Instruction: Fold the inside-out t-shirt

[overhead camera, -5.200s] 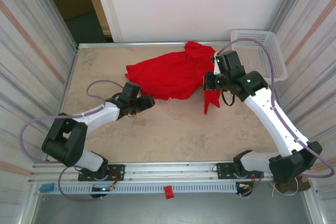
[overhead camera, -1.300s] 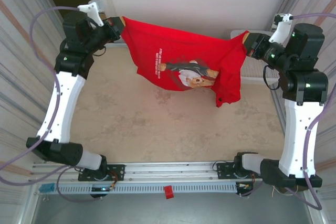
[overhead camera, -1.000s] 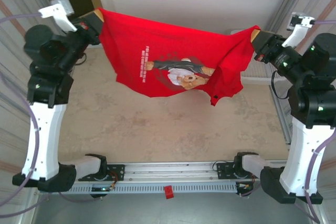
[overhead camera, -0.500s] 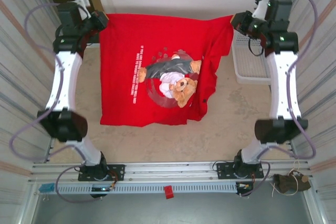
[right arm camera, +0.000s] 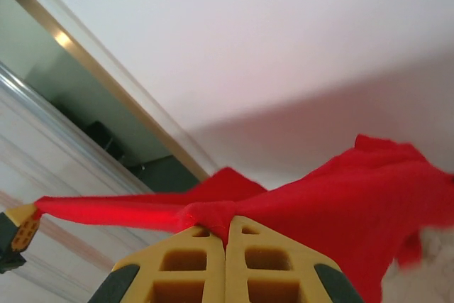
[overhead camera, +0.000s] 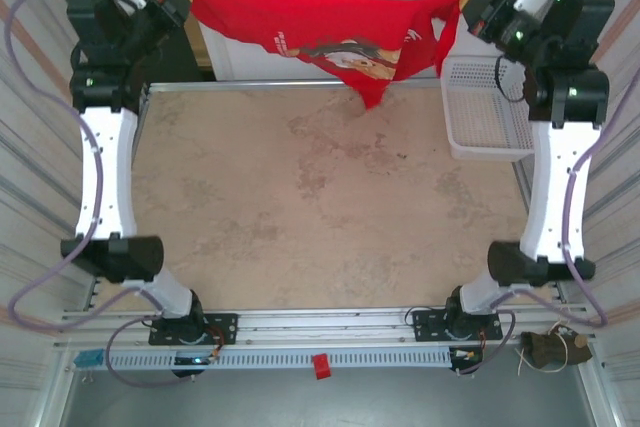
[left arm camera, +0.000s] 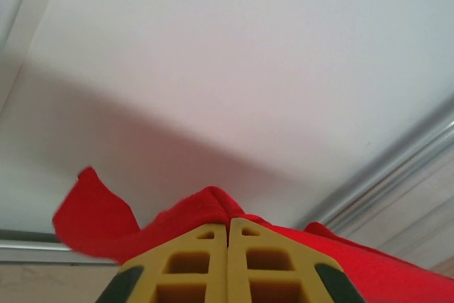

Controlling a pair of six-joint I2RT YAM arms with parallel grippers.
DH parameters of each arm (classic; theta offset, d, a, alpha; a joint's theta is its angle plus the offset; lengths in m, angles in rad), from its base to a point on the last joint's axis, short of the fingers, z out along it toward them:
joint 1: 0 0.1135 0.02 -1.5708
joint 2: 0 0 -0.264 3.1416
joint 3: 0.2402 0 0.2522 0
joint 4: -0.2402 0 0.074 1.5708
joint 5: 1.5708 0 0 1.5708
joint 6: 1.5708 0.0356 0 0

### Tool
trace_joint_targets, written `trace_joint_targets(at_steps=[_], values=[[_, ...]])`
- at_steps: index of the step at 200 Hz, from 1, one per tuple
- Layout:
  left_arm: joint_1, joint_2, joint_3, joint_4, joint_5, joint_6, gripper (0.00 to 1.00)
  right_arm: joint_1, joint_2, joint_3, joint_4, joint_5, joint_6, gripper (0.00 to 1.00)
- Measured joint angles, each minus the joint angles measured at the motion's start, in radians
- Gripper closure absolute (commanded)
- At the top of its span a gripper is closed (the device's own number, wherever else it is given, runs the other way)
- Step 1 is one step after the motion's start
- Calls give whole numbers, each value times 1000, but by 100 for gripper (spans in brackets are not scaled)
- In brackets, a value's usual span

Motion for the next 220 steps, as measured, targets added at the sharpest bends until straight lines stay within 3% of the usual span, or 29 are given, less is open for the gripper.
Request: trace_joint_targets(at_steps=[26, 50, 77, 121, 156, 189, 220], values=[[-3, -147, -301, 75, 14, -34, 100, -3, -166, -252, 5, 4, -1, 100], [-7, -190, -442, 79, 19, -56, 100, -5, -241, -307, -22, 10, -8, 100], [-16, -209, -439, 72, 23, -61, 100, -4, -286, -250, -36, 18, -16, 100], [-19, -208, -291, 73, 26, -51, 100, -5, -276, -155, -11, 34, -34, 100], [-19, -104, -277, 86, 25, -31, 100, -4, -171, -205, 29, 50, -39, 100], [-19, 126, -209, 67, 24, -22, 100, -5, 49, -196, 50, 56, -39, 100], [-19, 330, 8, -23, 13, -14, 100, -4, 280, 10, 2, 51, -38, 100]])
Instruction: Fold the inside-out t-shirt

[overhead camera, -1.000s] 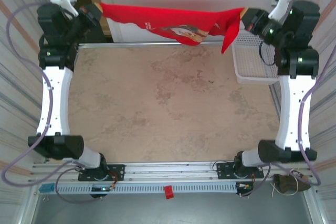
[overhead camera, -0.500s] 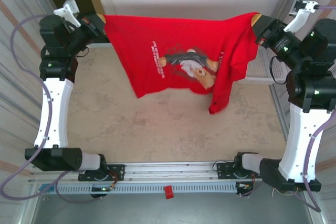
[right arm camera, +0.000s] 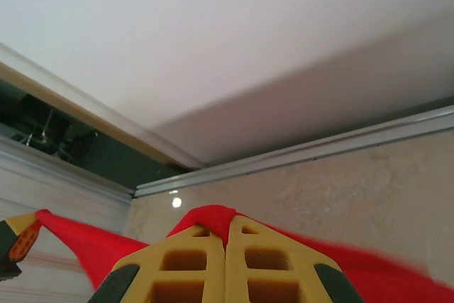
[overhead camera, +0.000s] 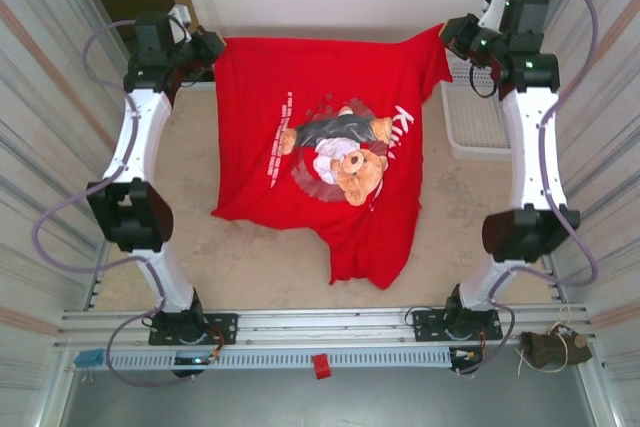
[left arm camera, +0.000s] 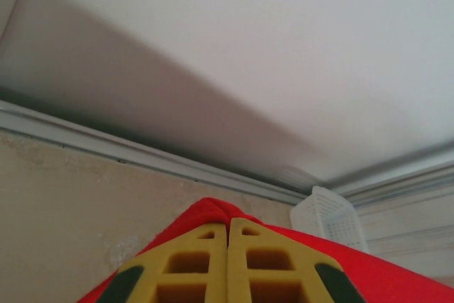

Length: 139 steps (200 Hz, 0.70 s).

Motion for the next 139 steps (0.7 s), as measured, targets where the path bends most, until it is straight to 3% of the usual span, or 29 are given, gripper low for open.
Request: trace_joint_targets(at_steps=[38, 69, 96, 139], values=[[0, 100, 323, -87, -6, 4, 100, 0, 104, 308, -39, -17, 6, 100], [2, 38, 368, -77, -3, 9, 100, 0, -26, 241, -6, -18, 6, 100], [2, -140, 76, -15, 4, 30, 100, 10, -273, -121, 77, -13, 4, 100], [3, -499, -726, 112, -17, 62, 100, 122, -684, -858, 159, 69, -3, 100]])
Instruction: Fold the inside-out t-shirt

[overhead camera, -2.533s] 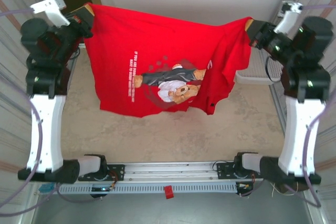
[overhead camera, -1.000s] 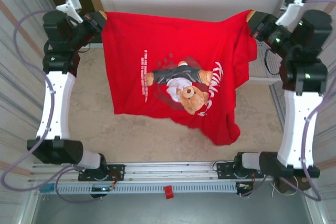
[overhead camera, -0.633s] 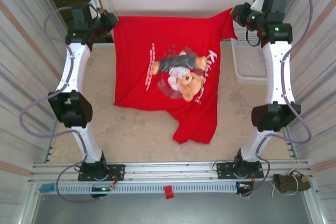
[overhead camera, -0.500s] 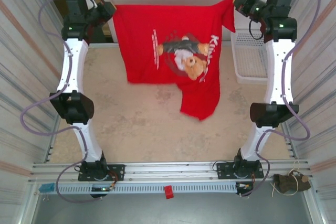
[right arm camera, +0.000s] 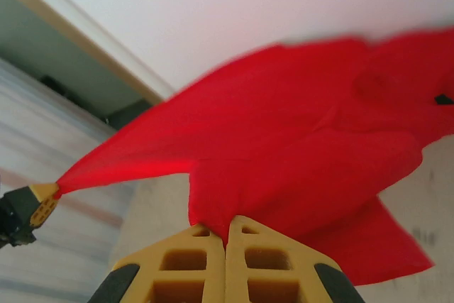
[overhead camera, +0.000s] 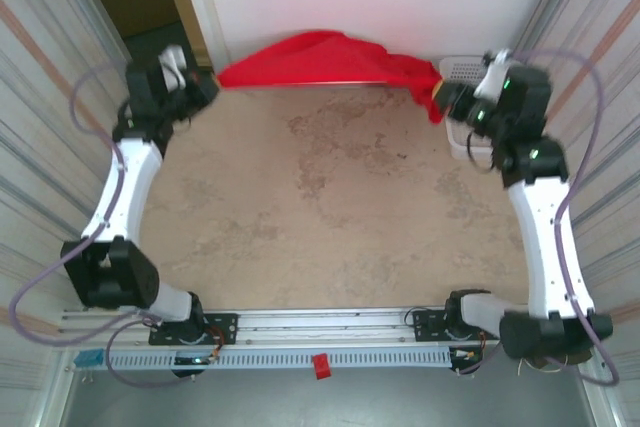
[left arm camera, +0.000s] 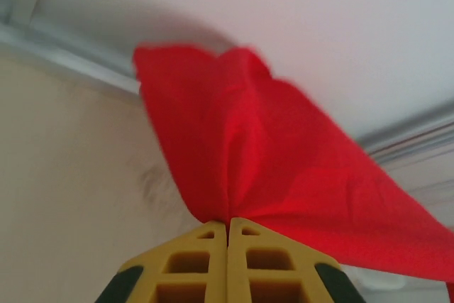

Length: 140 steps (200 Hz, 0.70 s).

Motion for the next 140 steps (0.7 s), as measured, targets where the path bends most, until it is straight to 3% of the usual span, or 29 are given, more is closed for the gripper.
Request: trace_joint_targets(at_steps=[30, 56, 79, 106, 122, 131, 140], values=[[0, -184, -438, 13, -53, -10, 100, 163, -238, -455, -21, 108, 20, 100], [0, -322, -659, -15, -116, -39, 100, 334, -367, -734, -53, 204, 106, 100], [0, -416, -761, -63, -170, -51, 100, 494, -439, -863, -97, 284, 198, 100], [0, -515, -811, -126, -225, -60, 100, 627, -462, -895, -111, 363, 286, 100], [0, -570, -825, -163, -253, -62, 73, 687, -452, -901, -109, 392, 327, 100], [0, -593, -829, -184, -263, -69, 64, 711, -441, -901, -106, 404, 344, 81], [0, -613, -829, -208, -274, -67, 56, 729, -429, -901, -104, 414, 357, 56]])
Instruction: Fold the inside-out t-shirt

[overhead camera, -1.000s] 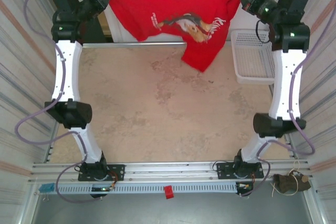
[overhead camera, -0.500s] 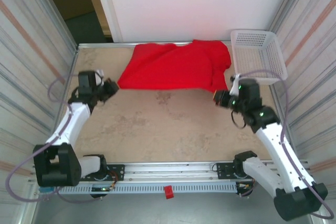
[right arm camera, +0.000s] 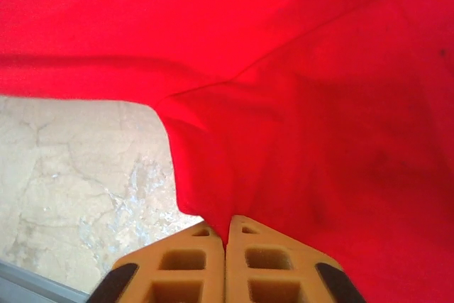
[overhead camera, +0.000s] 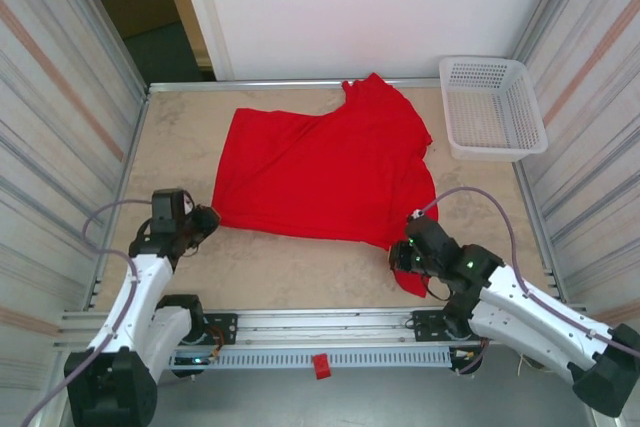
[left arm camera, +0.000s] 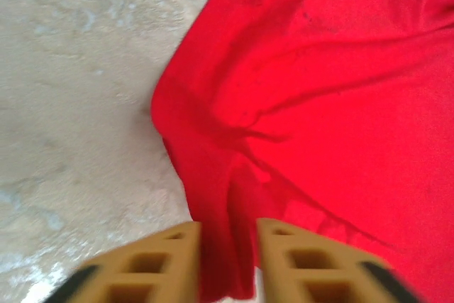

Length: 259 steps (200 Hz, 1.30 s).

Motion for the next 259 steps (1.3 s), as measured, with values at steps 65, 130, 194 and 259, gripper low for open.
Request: trace_joint_targets(at_steps=[65, 130, 194, 259], values=[[0, 13, 231, -115, -55, 68, 34, -189, 50, 335, -87, 68, -91, 32], [-12, 883, 918, 5, -18, 255, 34, -622, 462, 470, 78, -149, -186, 28], [-50, 1591, 1793, -189, -74, 422, 38, -622, 635, 411, 205, -190, -182, 28], [-63, 1805, 1963, -253, -121, 472, 37, -622, 759, 333, 285, -195, -167, 29]])
